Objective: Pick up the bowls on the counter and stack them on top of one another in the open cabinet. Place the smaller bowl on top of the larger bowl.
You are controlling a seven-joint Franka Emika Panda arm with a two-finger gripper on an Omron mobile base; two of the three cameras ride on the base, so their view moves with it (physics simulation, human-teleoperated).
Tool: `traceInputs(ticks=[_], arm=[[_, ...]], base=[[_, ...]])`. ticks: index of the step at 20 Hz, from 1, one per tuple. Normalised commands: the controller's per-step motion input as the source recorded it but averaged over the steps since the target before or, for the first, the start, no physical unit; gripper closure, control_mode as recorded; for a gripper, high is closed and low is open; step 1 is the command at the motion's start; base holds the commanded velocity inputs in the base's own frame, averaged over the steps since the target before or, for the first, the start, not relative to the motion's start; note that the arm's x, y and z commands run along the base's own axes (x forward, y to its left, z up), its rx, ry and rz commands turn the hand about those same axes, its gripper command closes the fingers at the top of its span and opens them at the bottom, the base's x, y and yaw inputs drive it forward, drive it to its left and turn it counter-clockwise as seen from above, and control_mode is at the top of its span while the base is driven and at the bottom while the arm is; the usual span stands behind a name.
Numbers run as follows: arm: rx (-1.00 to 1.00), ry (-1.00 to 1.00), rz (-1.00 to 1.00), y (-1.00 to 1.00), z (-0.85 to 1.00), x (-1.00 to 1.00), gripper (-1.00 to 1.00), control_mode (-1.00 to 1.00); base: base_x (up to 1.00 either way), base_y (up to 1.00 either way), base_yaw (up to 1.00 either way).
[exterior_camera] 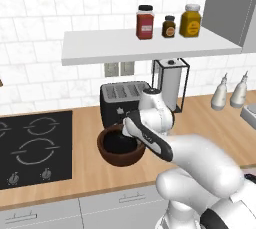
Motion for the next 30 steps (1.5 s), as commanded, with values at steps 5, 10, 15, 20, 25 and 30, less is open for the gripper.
traceInputs(ticks=[5,10,15,20,25,30], arm=[[0.0,-0.04,-0.16,-0.26,0.88,-0.54,1.0,-1.0],[0.0,-0.08,-0.17,-0.13,0.95,-0.58,1.0,-1.0],[0.0,-0.15,-0.15,-0.07,1.0,-0.44,1.0,-1.0],[0.0,-0.13,-0.06,0.0,1.0,-0.2,1.0,-1.0],[0.0,-0.19,-0.04,0.0,1.0,-0.12,1.0,-1.0],[0.02,-0.26,-0.02,0.0,1.0,-0.03,1.0,-1.0]], base=[[0.0,0.0,0.0],[0.0,0.0,0.0],[0.0,0.0,0.0],[0.0,0.0,0.0],[0.0,0.0,0.0],[0.0,0.0,0.0]])
